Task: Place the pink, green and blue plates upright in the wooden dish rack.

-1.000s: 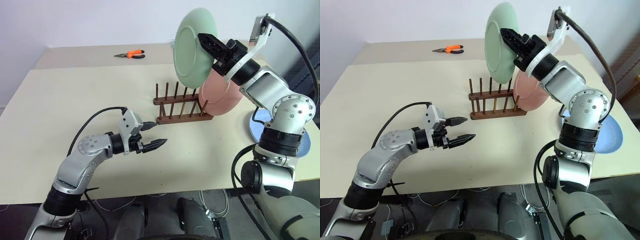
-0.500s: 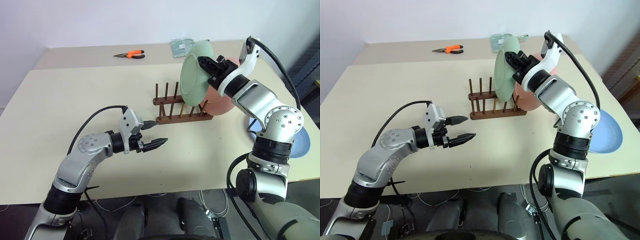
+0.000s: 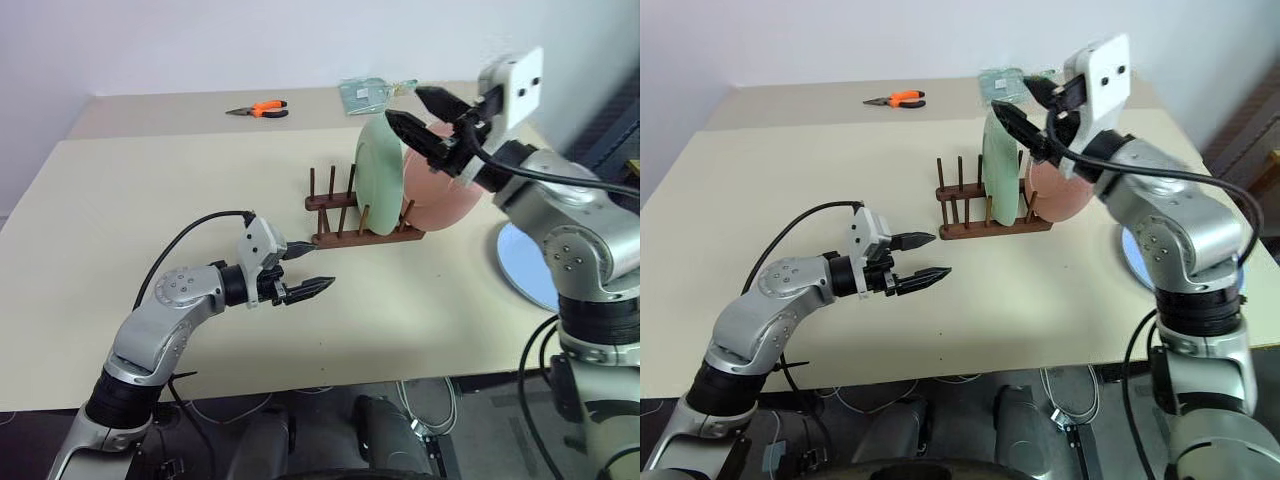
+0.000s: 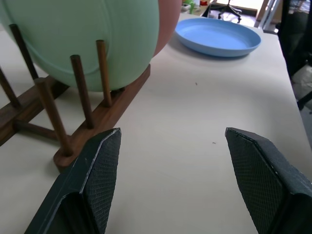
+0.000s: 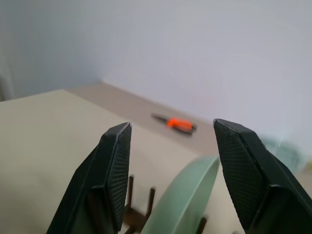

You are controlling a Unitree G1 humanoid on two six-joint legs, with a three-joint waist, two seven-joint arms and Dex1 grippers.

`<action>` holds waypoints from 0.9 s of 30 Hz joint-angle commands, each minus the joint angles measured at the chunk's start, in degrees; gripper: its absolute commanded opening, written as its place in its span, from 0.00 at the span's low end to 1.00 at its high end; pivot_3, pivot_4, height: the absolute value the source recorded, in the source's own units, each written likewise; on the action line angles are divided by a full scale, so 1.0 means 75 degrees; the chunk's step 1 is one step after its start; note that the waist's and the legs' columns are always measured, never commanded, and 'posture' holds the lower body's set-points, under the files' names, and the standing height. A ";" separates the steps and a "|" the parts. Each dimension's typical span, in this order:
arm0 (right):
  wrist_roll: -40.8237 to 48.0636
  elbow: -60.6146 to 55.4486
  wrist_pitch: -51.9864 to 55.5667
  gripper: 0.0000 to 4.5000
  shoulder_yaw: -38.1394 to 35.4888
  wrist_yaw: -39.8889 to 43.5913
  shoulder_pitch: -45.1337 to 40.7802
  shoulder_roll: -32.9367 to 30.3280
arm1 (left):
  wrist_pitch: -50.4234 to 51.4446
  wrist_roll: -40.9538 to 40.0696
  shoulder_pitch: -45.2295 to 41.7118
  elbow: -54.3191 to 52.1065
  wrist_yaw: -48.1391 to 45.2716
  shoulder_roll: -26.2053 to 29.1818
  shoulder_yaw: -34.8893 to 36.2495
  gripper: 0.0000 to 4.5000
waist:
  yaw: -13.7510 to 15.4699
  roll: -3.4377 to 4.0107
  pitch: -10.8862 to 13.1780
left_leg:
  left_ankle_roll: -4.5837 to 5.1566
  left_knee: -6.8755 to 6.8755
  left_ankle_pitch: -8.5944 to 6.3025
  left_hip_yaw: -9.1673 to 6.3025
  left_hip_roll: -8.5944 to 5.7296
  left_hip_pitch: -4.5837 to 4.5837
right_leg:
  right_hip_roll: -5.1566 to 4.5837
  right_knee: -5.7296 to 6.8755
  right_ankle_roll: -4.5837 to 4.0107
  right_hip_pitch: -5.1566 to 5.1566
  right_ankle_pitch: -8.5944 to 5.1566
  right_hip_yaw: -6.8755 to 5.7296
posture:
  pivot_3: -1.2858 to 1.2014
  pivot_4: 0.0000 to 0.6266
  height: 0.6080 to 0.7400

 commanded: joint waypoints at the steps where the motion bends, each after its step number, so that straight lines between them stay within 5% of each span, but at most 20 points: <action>1: 0.0334 0.0977 -0.0067 0.63 -0.1991 0.0712 0.0018 -0.0911 | -0.0046 -0.0065 -0.0128 -0.0077 -0.0085 0.0020 0.0033 0.78 | 0.0064 -0.0004 0.0005 | 0.0000 0.0005 0.0000 0.0000 -0.0002 -0.0005 | -0.0002 0.0000 -0.0006 0.0000 0.0000 0.0000 | 0.52 0.24 1.00; 5: -0.0419 0.2077 -0.0233 0.99 -0.3083 0.1256 0.1257 -0.2009 | -0.0080 -0.0065 -0.0215 0.0071 -0.0240 -0.0002 -0.0059 0.78 | 0.0193 -0.0013 0.0002 | 0.0015 0.0004 -0.0008 -0.0001 -0.0005 -0.0007 | -0.0004 -0.0020 -0.0054 0.0010 0.0006 0.0000 | 0.52 0.24 1.00; 13: -0.0934 0.0563 0.1020 0.99 -0.2416 0.1697 0.4761 -0.1897 | -0.0248 0.0054 -0.0569 0.0503 -0.0576 -0.0052 -0.0254 0.78 | 0.0024 0.0010 -0.0006 | 0.0020 0.0001 -0.0011 0.0034 0.0007 0.0009 | -0.0003 0.0001 -0.0052 0.0011 0.0005 0.0017 | 0.52 0.24 1.00; 20: -0.2525 0.0611 0.1330 0.99 -0.0909 0.0216 0.4911 -0.1130 | -0.0254 0.0045 -0.0610 0.0486 -0.0643 -0.0126 -0.0312 0.78 | 0.0057 0.0013 -0.0009 | 0.0019 0.0017 -0.0011 0.0046 0.0006 0.0009 | -0.0004 0.0008 -0.0026 -0.0001 -0.0010 0.0029 | 0.52 0.24 1.00; 24: -0.3488 0.1075 0.0833 0.72 -0.0511 -0.0024 0.4882 -0.1235 | -0.0252 0.0014 -0.0528 0.0384 -0.0630 -0.0119 -0.0269 0.78 | 0.0079 0.0001 -0.0013 | 0.0019 0.0017 -0.0011 0.0039 -0.0001 0.0005 | -0.0007 -0.0004 -0.0025 0.0005 -0.0010 0.0028 | 0.52 0.24 1.00; 27: -0.3844 0.1434 0.0606 0.38 -0.0536 -0.0109 0.4652 -0.1237 | -0.0288 -0.0057 -0.0420 0.0284 -0.0664 -0.0128 -0.0232 0.78 | 0.0082 -0.0002 -0.0014 | 0.0019 0.0018 -0.0011 0.0039 -0.0001 0.0006 | -0.0007 -0.0007 -0.0025 0.0010 -0.0010 0.0027 | 0.52 0.24 1.00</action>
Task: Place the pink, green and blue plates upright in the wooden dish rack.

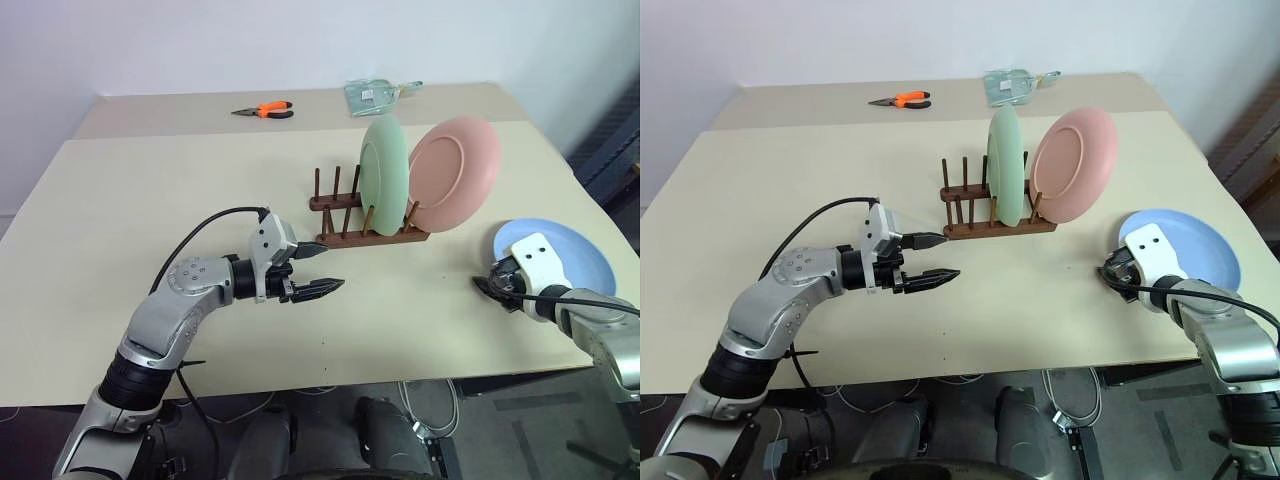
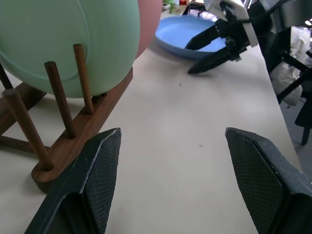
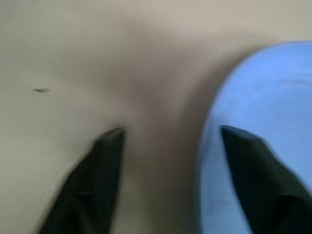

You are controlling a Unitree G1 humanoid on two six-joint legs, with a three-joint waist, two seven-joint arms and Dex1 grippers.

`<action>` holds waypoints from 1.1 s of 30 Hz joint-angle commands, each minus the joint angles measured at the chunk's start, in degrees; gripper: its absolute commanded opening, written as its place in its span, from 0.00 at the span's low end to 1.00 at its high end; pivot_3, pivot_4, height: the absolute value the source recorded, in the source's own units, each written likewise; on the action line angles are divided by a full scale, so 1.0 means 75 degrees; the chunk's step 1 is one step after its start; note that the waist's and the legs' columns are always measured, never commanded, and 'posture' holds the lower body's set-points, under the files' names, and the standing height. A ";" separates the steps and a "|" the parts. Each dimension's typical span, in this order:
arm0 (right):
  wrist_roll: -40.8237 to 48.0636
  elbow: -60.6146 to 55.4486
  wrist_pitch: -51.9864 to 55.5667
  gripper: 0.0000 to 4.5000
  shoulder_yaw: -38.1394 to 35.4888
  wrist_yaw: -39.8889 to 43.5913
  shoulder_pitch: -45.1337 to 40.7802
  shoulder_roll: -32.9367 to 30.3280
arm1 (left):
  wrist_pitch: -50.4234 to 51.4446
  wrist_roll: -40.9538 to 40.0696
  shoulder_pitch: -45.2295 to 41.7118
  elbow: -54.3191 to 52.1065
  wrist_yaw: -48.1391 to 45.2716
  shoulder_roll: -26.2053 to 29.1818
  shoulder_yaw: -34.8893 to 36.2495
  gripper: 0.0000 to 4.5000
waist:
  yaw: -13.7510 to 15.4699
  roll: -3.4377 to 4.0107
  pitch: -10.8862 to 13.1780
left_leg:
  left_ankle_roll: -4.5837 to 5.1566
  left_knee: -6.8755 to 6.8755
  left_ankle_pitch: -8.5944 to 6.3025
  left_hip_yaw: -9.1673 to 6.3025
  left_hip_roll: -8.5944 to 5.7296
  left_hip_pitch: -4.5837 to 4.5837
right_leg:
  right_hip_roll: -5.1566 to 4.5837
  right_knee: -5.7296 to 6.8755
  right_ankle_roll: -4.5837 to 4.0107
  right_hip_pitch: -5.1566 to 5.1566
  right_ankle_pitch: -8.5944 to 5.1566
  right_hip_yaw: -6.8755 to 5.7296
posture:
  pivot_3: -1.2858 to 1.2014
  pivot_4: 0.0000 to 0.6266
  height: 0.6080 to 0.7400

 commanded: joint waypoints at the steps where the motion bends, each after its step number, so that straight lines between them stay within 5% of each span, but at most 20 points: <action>1: -0.0628 0.0496 -0.0192 0.27 -0.0109 -0.0189 -0.0181 -0.0158 | -0.0193 -0.0088 0.0063 -0.0343 -0.0055 -0.0016 0.0081 0.78 | 0.0011 -0.0001 0.0000 | 0.0000 0.0001 0.0000 0.0000 0.0000 0.0000 | 0.0000 0.0000 0.0000 0.0000 0.0000 0.0000 | 0.52 0.24 1.00; 3: -0.0756 0.0561 -0.0222 0.03 -0.0106 -0.0110 -0.0246 -0.0153 | -0.0193 -0.0062 0.0083 -0.0358 -0.0031 -0.0030 0.0071 0.78 | -0.0006 -0.0001 0.0000 | 0.0000 0.0000 0.0000 -0.0001 0.0000 0.0000 | 0.0000 0.0001 -0.0001 -0.0001 0.0000 -0.0002 | 0.52 0.24 1.00; 4: -0.0905 0.0541 -0.0361 0.01 -0.0115 -0.0125 -0.0312 -0.0199 | -0.0189 -0.0050 0.0084 -0.0362 -0.0012 -0.0040 0.0069 0.78 | -0.0024 -0.0003 0.0000 | 0.0000 0.0000 0.0000 -0.0001 0.0001 0.0001 | 0.0000 0.0001 -0.0001 -0.0001 0.0000 -0.0002 | 0.52 0.24 1.00; 11: -0.1736 0.1179 -0.2134 0.01 -0.1012 -0.1383 -0.2659 -0.0430 | -0.0234 -0.0039 0.0139 -0.0357 -0.0010 -0.0019 0.0052 0.78 | -0.0102 0.0045 0.0024 | 0.0000 -0.0003 0.0000 0.0014 0.0002 0.0000 | 0.0000 0.0006 -0.0002 -0.0012 0.0004 0.0006 | 0.52 0.24 1.00; 16: -0.0821 0.1226 -0.2846 0.01 -0.1343 -0.1146 -0.5299 0.0106 | -0.0276 0.0020 0.0147 -0.0330 0.0011 -0.0048 -0.0029 0.78 | -0.0079 0.0048 0.0024 | 0.0000 -0.0024 0.0000 0.0004 0.0008 0.0003 | 0.0006 0.0004 -0.0004 -0.0015 0.0023 -0.0002 | 0.52 0.24 1.00; 20: 0.1437 0.0470 -0.1544 0.01 -0.1214 0.0141 -0.6891 0.1115 | -0.0301 0.0012 0.0236 -0.0354 0.0051 -0.0073 0.0012 0.78 | -0.0090 0.0029 0.0018 | 0.0000 -0.0020 0.0000 0.0001 0.0006 0.0000 | 0.0004 -0.0007 -0.0007 -0.0009 0.0032 -0.0002 | 0.52 0.24 1.00; 24: 0.4538 -0.0563 0.0733 0.01 -0.1190 0.0104 -0.7559 0.2676 | -0.0354 -0.0032 0.0512 -0.0319 0.0190 0.0005 0.0362 0.78 | -0.0098 0.0031 0.0017 | 0.0001 -0.0022 0.0000 -0.0011 0.0014 0.0004 | 0.0007 0.0008 -0.0012 -0.0016 0.0035 -0.0005 | 0.52 0.24 1.00; 30: 0.7826 -0.0354 0.1699 0.01 -0.1400 -0.2904 -0.7770 0.5432 | -0.0387 -0.0093 0.1130 -0.0318 0.0411 0.0314 0.1017 0.78 | -0.0049 0.0032 0.0017 | -0.0003 -0.0023 0.0002 -0.0060 0.0008 -0.0012 | 0.0009 0.0017 -0.0018 -0.0028 0.0033 -0.0024 | 0.52 0.24 1.00; 33: 0.8473 -0.0132 0.1567 0.01 -0.1400 -0.4391 -0.7589 0.6230 | -0.0399 -0.0129 0.1334 -0.0388 0.0475 0.0434 0.1268 0.78 | -0.0048 0.0033 0.0016 | -0.0006 -0.0025 0.0003 -0.0084 0.0002 -0.0011 | 0.0007 0.0017 -0.0018 -0.0029 0.0033 -0.0024 | 0.52 0.24 1.00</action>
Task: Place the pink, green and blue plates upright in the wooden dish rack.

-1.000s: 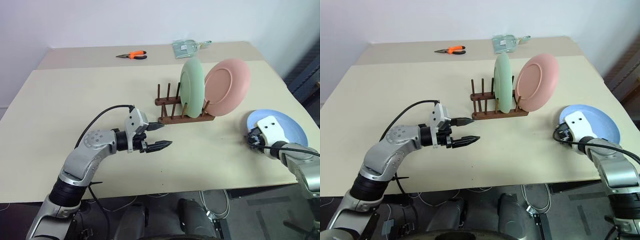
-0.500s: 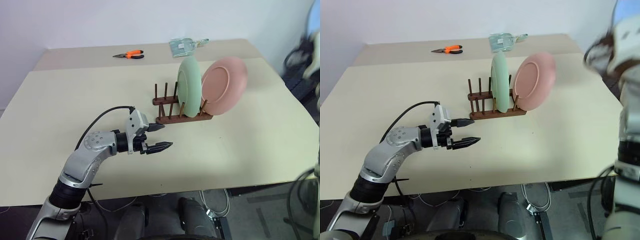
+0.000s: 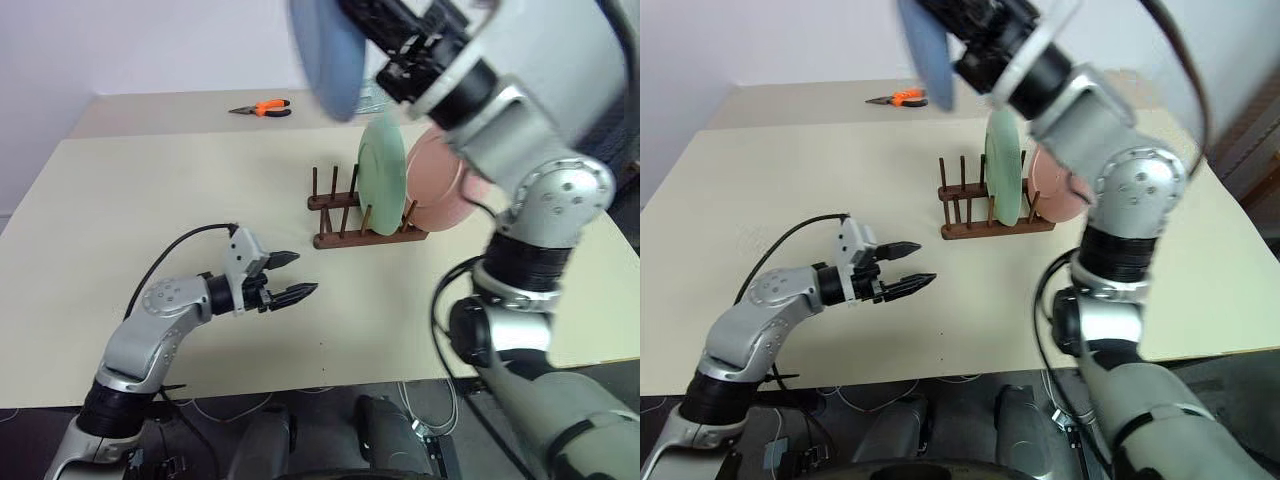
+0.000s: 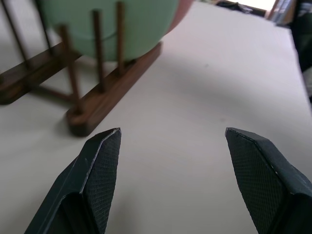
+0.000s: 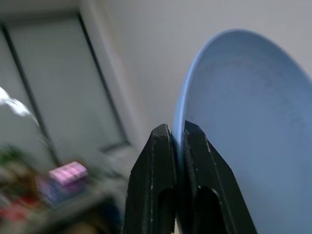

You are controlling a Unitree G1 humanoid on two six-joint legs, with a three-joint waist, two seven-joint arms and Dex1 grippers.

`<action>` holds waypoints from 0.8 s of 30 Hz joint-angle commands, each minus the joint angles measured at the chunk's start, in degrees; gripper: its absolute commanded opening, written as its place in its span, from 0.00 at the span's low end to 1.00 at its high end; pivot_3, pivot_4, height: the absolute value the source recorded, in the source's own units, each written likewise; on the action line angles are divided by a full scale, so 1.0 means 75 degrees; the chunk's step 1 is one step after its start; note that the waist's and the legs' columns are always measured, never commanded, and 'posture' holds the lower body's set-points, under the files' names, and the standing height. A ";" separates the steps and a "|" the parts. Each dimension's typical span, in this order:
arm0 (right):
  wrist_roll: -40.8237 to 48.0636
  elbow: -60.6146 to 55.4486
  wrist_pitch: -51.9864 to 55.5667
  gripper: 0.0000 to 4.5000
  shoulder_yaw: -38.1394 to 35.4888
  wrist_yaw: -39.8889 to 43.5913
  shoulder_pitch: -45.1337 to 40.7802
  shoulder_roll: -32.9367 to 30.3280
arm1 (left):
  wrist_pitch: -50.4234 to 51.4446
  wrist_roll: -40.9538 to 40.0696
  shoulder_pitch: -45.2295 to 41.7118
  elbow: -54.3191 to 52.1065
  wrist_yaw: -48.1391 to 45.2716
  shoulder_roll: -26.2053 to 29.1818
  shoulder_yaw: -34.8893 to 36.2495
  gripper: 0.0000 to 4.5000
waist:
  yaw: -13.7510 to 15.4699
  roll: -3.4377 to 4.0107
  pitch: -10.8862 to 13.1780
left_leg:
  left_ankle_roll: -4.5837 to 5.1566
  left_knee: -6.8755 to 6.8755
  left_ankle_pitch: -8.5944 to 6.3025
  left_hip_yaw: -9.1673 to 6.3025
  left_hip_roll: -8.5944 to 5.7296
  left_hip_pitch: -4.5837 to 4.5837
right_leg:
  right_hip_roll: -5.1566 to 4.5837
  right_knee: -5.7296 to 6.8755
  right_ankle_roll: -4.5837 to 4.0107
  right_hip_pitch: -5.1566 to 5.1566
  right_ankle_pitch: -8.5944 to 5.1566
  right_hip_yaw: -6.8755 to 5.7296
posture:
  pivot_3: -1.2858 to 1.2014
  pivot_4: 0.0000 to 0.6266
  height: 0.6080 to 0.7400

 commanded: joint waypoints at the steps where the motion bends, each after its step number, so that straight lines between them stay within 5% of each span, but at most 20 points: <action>1: 0.0589 0.0039 -0.0170 0.01 -0.0103 -0.1373 0.0084 0.0392 | -0.0138 -0.0106 0.0118 -0.0271 0.0111 0.0110 0.0421 0.78 | 0.0010 0.0002 0.0000 | 0.0000 0.0000 0.0000 -0.0001 -0.0001 0.0000 | 0.0000 0.0001 0.0000 -0.0001 0.0000 -0.0001 | 0.52 0.24 1.00; 24: -0.0057 0.0341 0.0093 0.01 0.0453 -0.1800 0.1598 -0.0112 | -0.0110 -0.0082 0.0082 -0.0332 0.0180 0.0120 0.0482 0.78 | -0.0065 -0.0003 -0.0007 | -0.0002 -0.0009 0.0002 0.0034 0.0002 0.0001 | 0.0005 0.0011 0.0002 -0.0012 -0.0001 -0.0005 | 0.52 0.24 1.00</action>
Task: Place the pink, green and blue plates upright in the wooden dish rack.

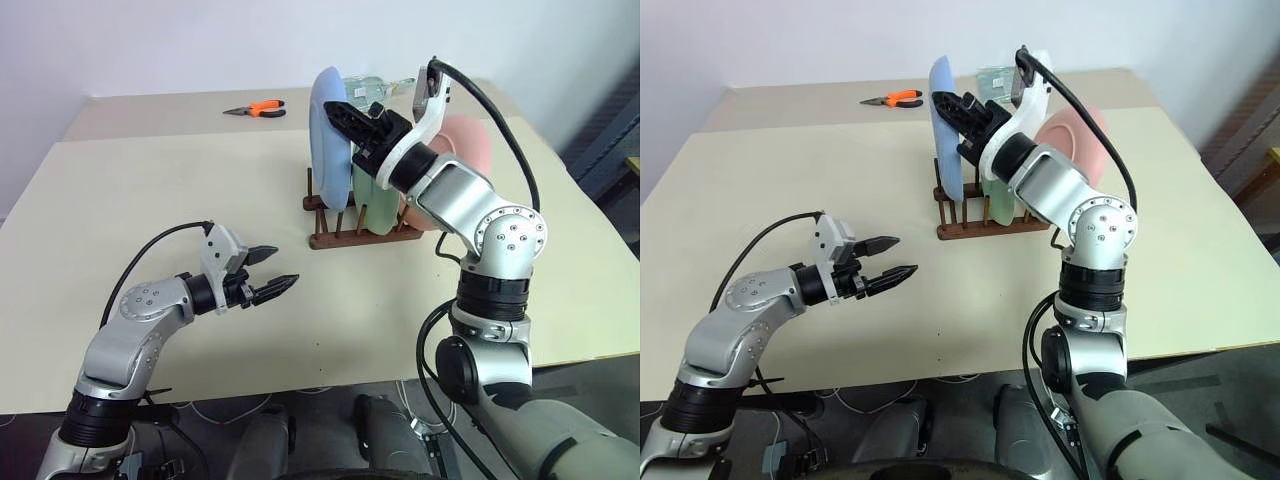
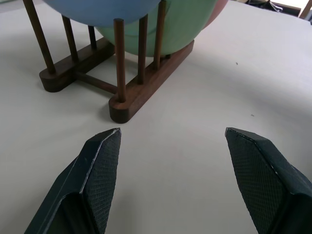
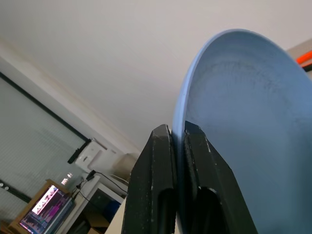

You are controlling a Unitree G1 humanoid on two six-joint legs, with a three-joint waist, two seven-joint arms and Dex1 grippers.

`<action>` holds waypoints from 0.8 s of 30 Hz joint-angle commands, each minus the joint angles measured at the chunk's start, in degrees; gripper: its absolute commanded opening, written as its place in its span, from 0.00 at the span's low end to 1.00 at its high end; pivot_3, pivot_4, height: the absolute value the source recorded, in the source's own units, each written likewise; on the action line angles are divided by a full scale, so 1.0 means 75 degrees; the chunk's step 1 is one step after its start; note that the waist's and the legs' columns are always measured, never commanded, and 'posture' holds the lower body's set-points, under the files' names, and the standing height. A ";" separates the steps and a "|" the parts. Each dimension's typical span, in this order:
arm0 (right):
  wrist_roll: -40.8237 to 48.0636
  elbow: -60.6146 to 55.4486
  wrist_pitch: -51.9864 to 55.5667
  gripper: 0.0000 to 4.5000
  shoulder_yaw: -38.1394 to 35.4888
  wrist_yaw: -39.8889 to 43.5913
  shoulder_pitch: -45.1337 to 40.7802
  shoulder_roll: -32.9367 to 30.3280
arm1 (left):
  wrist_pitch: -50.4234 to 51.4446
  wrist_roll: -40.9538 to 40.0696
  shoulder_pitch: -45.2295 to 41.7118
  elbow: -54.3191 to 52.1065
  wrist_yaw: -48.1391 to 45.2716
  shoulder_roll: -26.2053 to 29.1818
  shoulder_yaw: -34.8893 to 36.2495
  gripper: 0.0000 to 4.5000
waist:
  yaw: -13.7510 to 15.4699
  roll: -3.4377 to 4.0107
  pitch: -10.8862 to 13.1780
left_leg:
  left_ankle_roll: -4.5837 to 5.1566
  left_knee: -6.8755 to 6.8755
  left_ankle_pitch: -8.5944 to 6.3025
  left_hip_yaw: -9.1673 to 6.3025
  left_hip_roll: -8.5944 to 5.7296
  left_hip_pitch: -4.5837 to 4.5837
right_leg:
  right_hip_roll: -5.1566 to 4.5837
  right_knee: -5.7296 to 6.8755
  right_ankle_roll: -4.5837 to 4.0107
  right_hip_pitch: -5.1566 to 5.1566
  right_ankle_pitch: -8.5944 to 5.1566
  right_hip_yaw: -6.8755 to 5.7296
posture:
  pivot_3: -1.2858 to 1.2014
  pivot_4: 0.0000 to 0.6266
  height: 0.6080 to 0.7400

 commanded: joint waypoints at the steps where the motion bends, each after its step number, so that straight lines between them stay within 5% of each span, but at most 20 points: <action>1: -0.0072 -0.0099 -0.0018 0.01 0.0073 -0.0043 -0.0032 0.0053 | -0.0110 -0.0059 -0.0117 -0.0217 -0.0006 0.0012 0.0023 0.78 | 0.0000 0.0000 0.0000 | 0.0000 0.0000 0.0000 0.0000 0.0000 0.0000 | 0.0000 0.0000 -0.0001 0.0000 0.0000 0.0000 | 0.52 0.24 1.00; 4: -0.0205 0.0008 -0.0075 0.08 0.0125 0.0048 -0.0053 0.0050 | -0.0108 -0.0048 -0.0141 -0.0220 -0.0007 0.0001 -0.0011 0.78 | 0.0005 0.0000 0.0000 | 0.0000 0.0001 0.0000 0.0000 0.0000 0.0000 | 0.0000 0.0000 -0.0015 0.0000 -0.0009 0.0000 | 0.52 0.24 1.00; 10: -0.2221 -0.0374 -0.0741 0.67 0.1146 0.1725 -0.0317 -0.0929 | -0.0088 -0.0055 -0.0192 -0.0237 0.0013 -0.0026 -0.0067 0.78 | 0.0007 0.0000 0.0000 | 0.0000 0.0002 0.0000 0.0002 -0.0001 -0.0002 | 0.0000 -0.0002 -0.0014 0.0001 -0.0009 0.0000 | 0.52 0.24 1.00; 15: -0.4379 -0.1145 -0.2179 0.67 0.2055 0.3750 -0.0399 -0.2424 | -0.0069 -0.0072 -0.0163 -0.0295 0.0009 -0.0032 -0.0091 0.78 | 0.0009 0.0001 0.0002 | 0.0000 0.0001 0.0000 0.0006 -0.0001 -0.0004 | 0.0000 -0.0005 0.0009 -0.0001 0.0001 -0.0001 | 0.52 0.24 1.00; 18: -0.4666 -0.1112 -0.2491 0.67 0.1383 0.4452 -0.0408 -0.3436 | -0.0077 -0.0089 -0.0174 -0.0307 -0.0013 -0.0049 -0.0130 0.78 | 0.0036 -0.0005 0.0001 | 0.0000 0.0002 0.0000 0.0004 -0.0002 -0.0007 | -0.0002 -0.0021 0.0039 0.0008 -0.0019 -0.0003 | 0.52 0.24 1.00; 21: -0.4817 -0.0804 -0.2504 0.48 0.0508 0.4827 -0.0128 -0.4431 | -0.0083 -0.0092 -0.0223 -0.0302 -0.0038 -0.0092 -0.0200 0.78 | 0.0075 -0.0011 0.0002 | 0.0000 0.0008 0.0000 0.0004 -0.0003 -0.0005 | -0.0004 -0.0035 0.0017 0.0023 -0.0030 -0.0002 | 0.52 0.24 1.00; 24: -0.6117 -0.0201 -0.2980 0.12 0.0227 0.5094 0.0714 -0.5800 | -0.0105 -0.0110 -0.0278 -0.0273 -0.0137 -0.0133 -0.0297 0.78 | 0.0084 -0.0019 0.0003 | 0.0001 0.0008 -0.0002 0.0004 -0.0006 -0.0008 | -0.0008 -0.0043 0.0013 0.0026 -0.0032 -0.0003 | 0.52 0.24 1.00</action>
